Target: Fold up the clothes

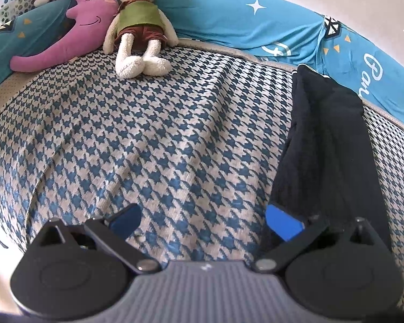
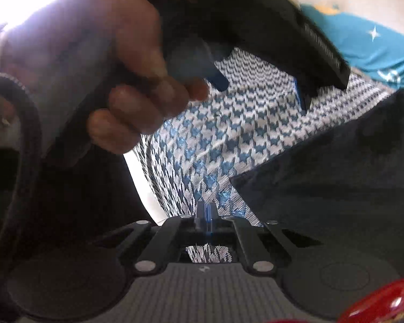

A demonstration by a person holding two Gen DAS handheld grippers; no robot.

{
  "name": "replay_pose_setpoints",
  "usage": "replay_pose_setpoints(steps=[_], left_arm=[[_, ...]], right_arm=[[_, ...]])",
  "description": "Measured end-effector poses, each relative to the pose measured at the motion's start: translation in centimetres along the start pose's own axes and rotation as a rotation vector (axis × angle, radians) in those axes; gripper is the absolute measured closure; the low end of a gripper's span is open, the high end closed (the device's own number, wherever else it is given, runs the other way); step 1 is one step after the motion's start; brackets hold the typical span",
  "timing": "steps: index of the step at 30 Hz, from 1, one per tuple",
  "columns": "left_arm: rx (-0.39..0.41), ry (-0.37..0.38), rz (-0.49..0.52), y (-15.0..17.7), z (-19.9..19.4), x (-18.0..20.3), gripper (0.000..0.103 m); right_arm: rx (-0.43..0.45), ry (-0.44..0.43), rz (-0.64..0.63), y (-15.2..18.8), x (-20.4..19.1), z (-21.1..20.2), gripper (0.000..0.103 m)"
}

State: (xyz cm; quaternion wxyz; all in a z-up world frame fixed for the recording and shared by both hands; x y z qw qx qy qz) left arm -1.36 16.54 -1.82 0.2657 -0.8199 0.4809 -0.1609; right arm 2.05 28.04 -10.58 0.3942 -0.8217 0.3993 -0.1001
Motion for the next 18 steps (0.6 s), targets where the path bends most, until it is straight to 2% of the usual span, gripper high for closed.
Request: replay_pose_setpoints(steps=[4,10,18], left_arm=[[0.005,0.011,0.025,0.3,-0.1,0.8,0.000],[0.000,0.021,0.070,1.1,0.1,2.2,0.000],[-0.004,0.056,0.117,1.8,-0.1,4.3,0.000]], right_arm=[[0.057,0.035,0.069,0.2,1.0,-2.7,0.099],[0.076,0.098,0.203,1.8,3.1,-5.4,0.098],[0.128,0.203,0.380,3.4,6.4,-9.9,0.090]])
Point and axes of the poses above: each gripper's, at about its wrist camera, not at the fingertips, and z roughly the way its jaws point, x to its right, y to its underside, the point moved 10 cm from there along z, roughly the way its jaws point, and after that the axes turned 7 degrees about -y, right-handed, at the moved point
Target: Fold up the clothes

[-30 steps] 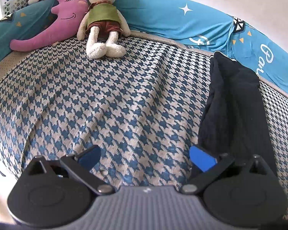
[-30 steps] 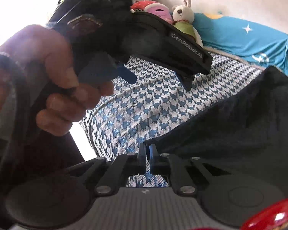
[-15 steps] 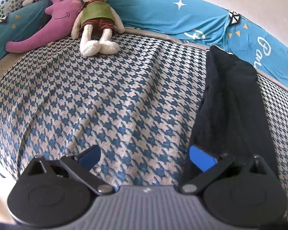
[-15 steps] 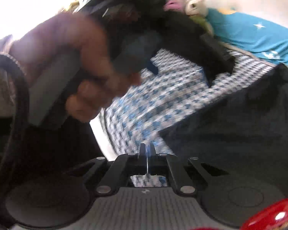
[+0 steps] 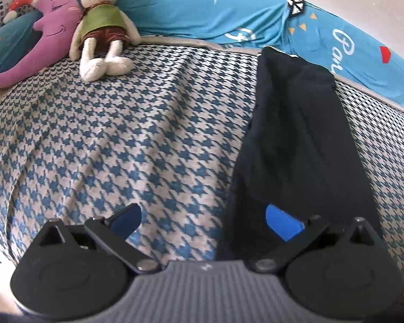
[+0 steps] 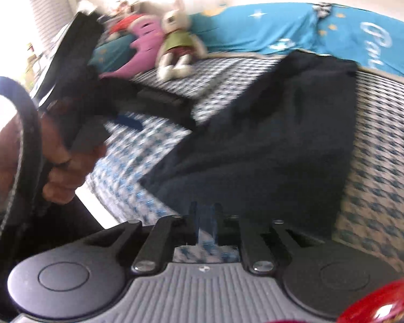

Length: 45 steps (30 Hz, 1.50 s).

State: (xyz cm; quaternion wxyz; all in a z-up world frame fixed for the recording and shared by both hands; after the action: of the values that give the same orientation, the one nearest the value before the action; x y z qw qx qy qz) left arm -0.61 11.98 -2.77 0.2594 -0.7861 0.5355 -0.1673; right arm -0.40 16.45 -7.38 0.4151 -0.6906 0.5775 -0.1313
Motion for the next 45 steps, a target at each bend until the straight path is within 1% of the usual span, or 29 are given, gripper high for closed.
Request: replay_pose_setpoints(steps=[4,6,9,11,13,16,17,19,22,26,28,29,30,32,37,40,45], left_arm=[[-0.001,0.011,0.019,0.2,0.0,1.0,0.000],[-0.002,0.015,0.030,0.3,0.0,1.6,0.000],[-0.009,0.020,0.047,0.6,0.1,2.4,0.000],[-0.015,0.024,0.058,0.8,0.2,3.0,0.000],[-0.018,0.028,0.071,1.2,0.2,3.6,0.000],[-0.022,0.032,0.089,1.6,0.2,4.3,0.000],[-0.024,0.033,0.095,1.7,0.3,4.5,0.000],[-0.027,0.034,0.105,2.0,0.3,4.9,0.000],[-0.037,0.032,0.114,2.4,0.5,5.1,0.000],[-0.057,0.023,0.113,2.8,0.9,5.0,0.000],[-0.065,0.021,0.109,3.0,1.0,4.9,0.000],[-0.067,0.020,0.107,3.1,1.1,4.9,0.000],[-0.068,0.020,0.106,3.1,1.1,4.8,0.000],[-0.067,0.016,0.109,3.1,1.2,4.8,0.000],[-0.065,0.006,0.118,3.2,1.4,4.8,0.000],[-0.064,0.000,0.117,3.2,1.4,4.7,0.000],[-0.047,-0.016,0.089,2.8,1.2,4.2,0.000]], right_arm=[[0.051,0.088,0.093,-0.1,2.5,-2.8,0.083],[0.075,0.142,0.151,0.3,3.9,-4.2,0.078],[0.073,0.192,0.271,1.5,6.3,-5.6,0.077],[0.066,0.192,0.355,1.8,7.7,-5.5,0.077],[0.067,0.176,0.415,2.2,8.3,-5.6,0.077],[0.057,0.133,0.474,2.7,8.6,-5.5,0.076],[0.057,0.127,0.487,2.7,8.7,-5.3,0.073],[0.056,0.116,0.512,2.8,8.9,-4.9,0.073],[0.056,0.116,0.511,2.8,8.8,-4.6,0.072],[0.038,0.147,0.450,2.7,8.4,-3.8,0.073],[0.034,0.161,0.434,2.7,8.4,-3.6,0.080],[0.033,0.166,0.430,2.8,8.4,-3.6,0.090],[0.033,0.170,0.428,2.8,8.4,-3.5,0.095],[0.041,0.162,0.443,2.8,8.5,-3.6,0.097],[0.040,0.212,0.363,3.0,7.7,-4.7,0.098],[0.022,0.230,0.364,3.7,8.0,-4.6,0.098],[0.001,0.234,0.369,3.6,8.1,-4.5,0.097]])
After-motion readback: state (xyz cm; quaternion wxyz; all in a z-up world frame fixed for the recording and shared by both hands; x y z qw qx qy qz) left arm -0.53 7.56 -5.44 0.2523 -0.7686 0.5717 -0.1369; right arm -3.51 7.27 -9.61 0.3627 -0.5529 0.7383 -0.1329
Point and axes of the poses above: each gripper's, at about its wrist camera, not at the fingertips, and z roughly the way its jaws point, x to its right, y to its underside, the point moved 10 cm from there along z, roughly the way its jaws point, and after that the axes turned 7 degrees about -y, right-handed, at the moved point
